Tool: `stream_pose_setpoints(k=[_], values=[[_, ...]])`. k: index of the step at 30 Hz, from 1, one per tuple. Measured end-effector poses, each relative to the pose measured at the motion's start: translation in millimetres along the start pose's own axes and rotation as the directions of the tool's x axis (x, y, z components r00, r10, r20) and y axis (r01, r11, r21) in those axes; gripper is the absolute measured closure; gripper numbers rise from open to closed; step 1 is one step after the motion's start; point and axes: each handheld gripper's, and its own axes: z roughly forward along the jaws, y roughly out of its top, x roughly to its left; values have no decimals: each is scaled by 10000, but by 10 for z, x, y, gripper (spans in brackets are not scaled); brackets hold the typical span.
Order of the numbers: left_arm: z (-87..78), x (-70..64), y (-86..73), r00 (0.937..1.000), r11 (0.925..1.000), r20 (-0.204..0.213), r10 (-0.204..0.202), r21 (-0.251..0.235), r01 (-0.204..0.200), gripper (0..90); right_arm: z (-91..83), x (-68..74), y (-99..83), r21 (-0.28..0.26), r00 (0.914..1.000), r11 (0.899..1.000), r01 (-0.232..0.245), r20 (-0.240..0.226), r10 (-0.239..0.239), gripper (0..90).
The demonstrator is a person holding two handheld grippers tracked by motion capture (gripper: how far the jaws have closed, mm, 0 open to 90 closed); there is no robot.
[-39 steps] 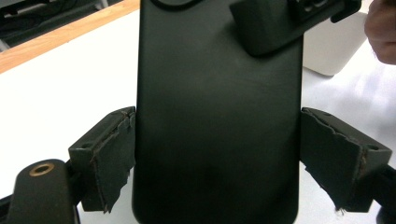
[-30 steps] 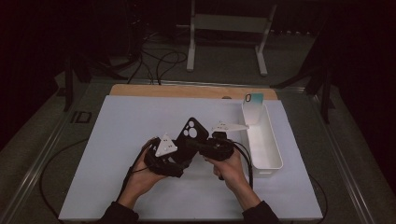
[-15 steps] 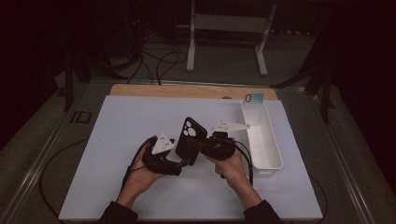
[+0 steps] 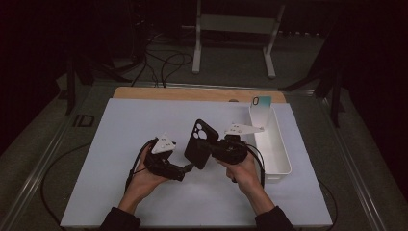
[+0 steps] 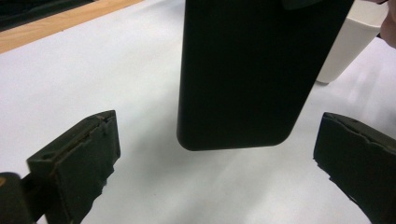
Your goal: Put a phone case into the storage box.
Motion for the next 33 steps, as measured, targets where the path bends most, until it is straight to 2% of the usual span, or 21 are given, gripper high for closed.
stream_pose_setpoints(k=[4, 8, 16, 19, 20, 21, 24, 25, 29, 33], values=[[-2, 3, 0, 9995, 9999, 314, -52, -89, 54, 4, -17, 5, 1, 16, 9998, 10000, 47, -183, -46, 857], [8, 11, -6, 9975, 9999, 699, -113, -86, 120, 5, -31, 14, 3, -5, 9983, 10000, 98, -581, -98, 857], [11, -24, -16, 9901, 9998, 1401, 95, -195, -68, 66, -30, 35, 2, -45, 9882, 9999, 160, -1524, -165, 857], [4, -30, -24, 9836, 9993, 1792, 210, -341, -152, 130, -31, 55, 3, -55, 9818, 9997, 242, -1881, -248, 857], [5, -31, -25, 9828, 9993, 1832, 222, -343, -161, 160, -34, 56, 7, -146, 9780, 9997, 218, -2074, -243, 857], [5, -31, -25, 9828, 9993, 1832, 222, -343, -161, 169, -34, 56, 7, -146, 9780, 9997, 218, -2074, -243, 857], [4, -44, -36, 9758, 9988, 2154, 367, -386, -290, 217, -40, 61, 14, -170, 9706, 9995, 284, -2385, -316, 857], [3, -44, -38, 9733, 9987, 2261, 397, -411, -312, 239, -40, 64, 14, -160, 9699, 9993, 339, -2406, -367, 857], [-6, -42, -50, 9707, 9983, 2352, 489, -424, -400, 322, -43, 60, 13, -75, 9693, 9989, 464, -2412, -468, 857], [-15, -24, -72, 9646, 9979, 2586, 522, -510, -403, 467, -74, 34, 24, -63, 9727, 9973, 736, -2200, -732, 834]])
